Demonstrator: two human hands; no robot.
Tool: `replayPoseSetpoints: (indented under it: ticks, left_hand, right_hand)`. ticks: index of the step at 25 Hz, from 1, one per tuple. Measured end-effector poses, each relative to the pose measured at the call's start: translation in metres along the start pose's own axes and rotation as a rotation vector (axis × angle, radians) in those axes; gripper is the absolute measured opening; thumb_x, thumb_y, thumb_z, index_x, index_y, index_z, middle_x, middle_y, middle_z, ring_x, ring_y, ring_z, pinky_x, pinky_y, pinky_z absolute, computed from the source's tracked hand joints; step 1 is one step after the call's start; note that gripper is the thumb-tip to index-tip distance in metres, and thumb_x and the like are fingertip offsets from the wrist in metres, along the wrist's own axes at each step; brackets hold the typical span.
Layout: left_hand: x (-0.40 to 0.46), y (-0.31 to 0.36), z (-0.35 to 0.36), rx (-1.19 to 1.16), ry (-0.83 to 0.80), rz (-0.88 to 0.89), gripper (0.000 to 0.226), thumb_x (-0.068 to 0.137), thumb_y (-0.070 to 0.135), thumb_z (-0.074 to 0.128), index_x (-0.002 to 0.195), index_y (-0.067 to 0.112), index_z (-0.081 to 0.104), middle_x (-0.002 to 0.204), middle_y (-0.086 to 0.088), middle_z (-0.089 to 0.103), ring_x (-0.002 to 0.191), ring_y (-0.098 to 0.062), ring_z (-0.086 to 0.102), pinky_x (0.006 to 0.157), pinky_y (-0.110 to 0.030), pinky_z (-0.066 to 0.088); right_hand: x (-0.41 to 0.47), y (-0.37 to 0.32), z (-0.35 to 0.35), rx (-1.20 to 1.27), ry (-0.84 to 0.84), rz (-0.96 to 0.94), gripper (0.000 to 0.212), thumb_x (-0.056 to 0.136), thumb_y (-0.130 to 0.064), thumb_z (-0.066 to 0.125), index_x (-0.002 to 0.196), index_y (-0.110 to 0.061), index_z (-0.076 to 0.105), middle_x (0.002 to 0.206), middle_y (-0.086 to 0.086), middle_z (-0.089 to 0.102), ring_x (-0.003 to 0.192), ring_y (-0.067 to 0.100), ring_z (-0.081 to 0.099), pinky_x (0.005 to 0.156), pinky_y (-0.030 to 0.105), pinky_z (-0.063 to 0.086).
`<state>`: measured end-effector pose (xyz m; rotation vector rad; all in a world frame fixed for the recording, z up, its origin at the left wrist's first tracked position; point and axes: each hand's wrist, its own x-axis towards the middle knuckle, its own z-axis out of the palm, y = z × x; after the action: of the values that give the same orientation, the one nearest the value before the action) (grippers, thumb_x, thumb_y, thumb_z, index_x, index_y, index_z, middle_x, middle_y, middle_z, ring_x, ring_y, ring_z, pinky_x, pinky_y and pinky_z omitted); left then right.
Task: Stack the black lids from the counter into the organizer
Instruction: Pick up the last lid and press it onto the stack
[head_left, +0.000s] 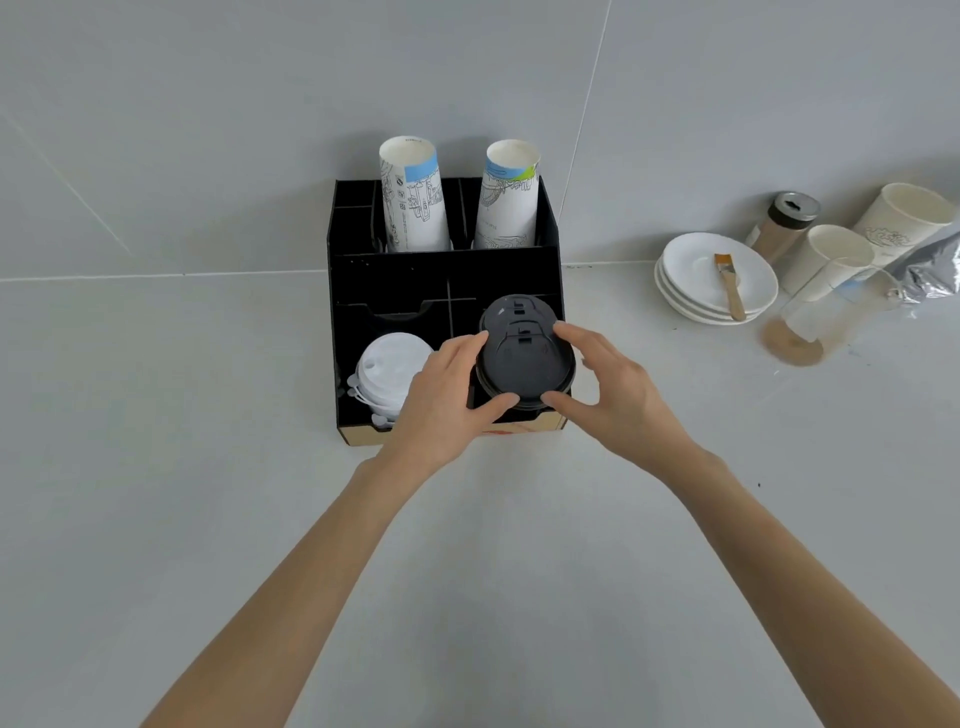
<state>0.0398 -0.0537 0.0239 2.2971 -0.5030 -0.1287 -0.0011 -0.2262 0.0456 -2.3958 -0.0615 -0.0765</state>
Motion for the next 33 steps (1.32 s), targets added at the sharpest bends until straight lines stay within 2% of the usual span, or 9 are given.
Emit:
replayPoseSetpoints:
  ticks: [6,11,16,23,27,33]
  left_hand:
    - [0.031,-0.005,0.0,0.013,-0.012,-0.042,0.067,0.082,0.029,0.061,0.137,0.014,0.026,0.142,-0.007,0.038,0.128,-0.024,0.039,0.107,-0.04,0.035]
    - [0.049,-0.009,0.002,0.005,0.007,-0.056,0.064,0.082,0.029,0.06,0.136,0.014,0.028,0.142,-0.006,0.038,0.13,-0.023,0.034,0.107,-0.035,0.03]
    - [0.057,-0.015,0.007,0.01,-0.015,-0.09,0.065,0.083,0.029,0.058,0.137,0.014,0.026,0.145,-0.005,0.035,0.133,-0.022,0.028,0.108,-0.033,0.027]
    - [0.058,-0.016,0.014,-0.002,-0.049,-0.098,0.065,0.084,0.029,0.057,0.138,0.015,0.024,0.146,-0.004,0.033,0.134,-0.021,0.027,0.109,-0.032,0.026]
    - [0.06,-0.017,0.014,0.021,-0.055,-0.096,0.065,0.084,0.03,0.057,0.138,0.015,0.024,0.146,-0.005,0.034,0.134,-0.022,0.027,0.109,-0.034,0.026]
    - [0.058,-0.017,0.014,0.047,-0.063,-0.078,0.065,0.083,0.03,0.059,0.137,0.016,0.026,0.144,-0.006,0.037,0.132,-0.023,0.031,0.108,-0.035,0.028]
  right_hand:
    - [0.035,0.01,-0.001,-0.024,-0.029,-0.014,0.058,0.081,-0.017,0.063,0.133,-0.016,0.035,0.144,0.002,0.039,0.129,0.016,0.038,0.097,0.01,0.023]
    - [0.057,0.02,0.001,-0.031,-0.039,-0.013,0.058,0.081,-0.017,0.062,0.133,-0.014,0.036,0.144,0.003,0.038,0.131,0.017,0.037,0.095,0.004,0.015]
    - [0.067,0.027,0.006,-0.038,-0.07,0.001,0.058,0.082,-0.017,0.061,0.134,-0.014,0.034,0.145,0.003,0.036,0.131,0.017,0.036,0.095,0.005,0.015]
    - [0.063,0.035,0.013,-0.031,-0.084,0.037,0.057,0.084,-0.019,0.059,0.135,-0.014,0.032,0.147,0.002,0.034,0.134,0.017,0.031,0.103,0.017,0.021]
    - [0.061,0.037,0.016,-0.027,-0.081,0.048,0.058,0.086,-0.02,0.056,0.137,-0.014,0.03,0.149,0.002,0.03,0.136,0.018,0.029,0.104,0.019,0.021]
    - [0.051,0.036,0.02,0.003,-0.035,0.061,0.057,0.086,-0.02,0.056,0.137,-0.015,0.029,0.149,0.001,0.029,0.135,0.017,0.032,0.107,0.027,0.029]
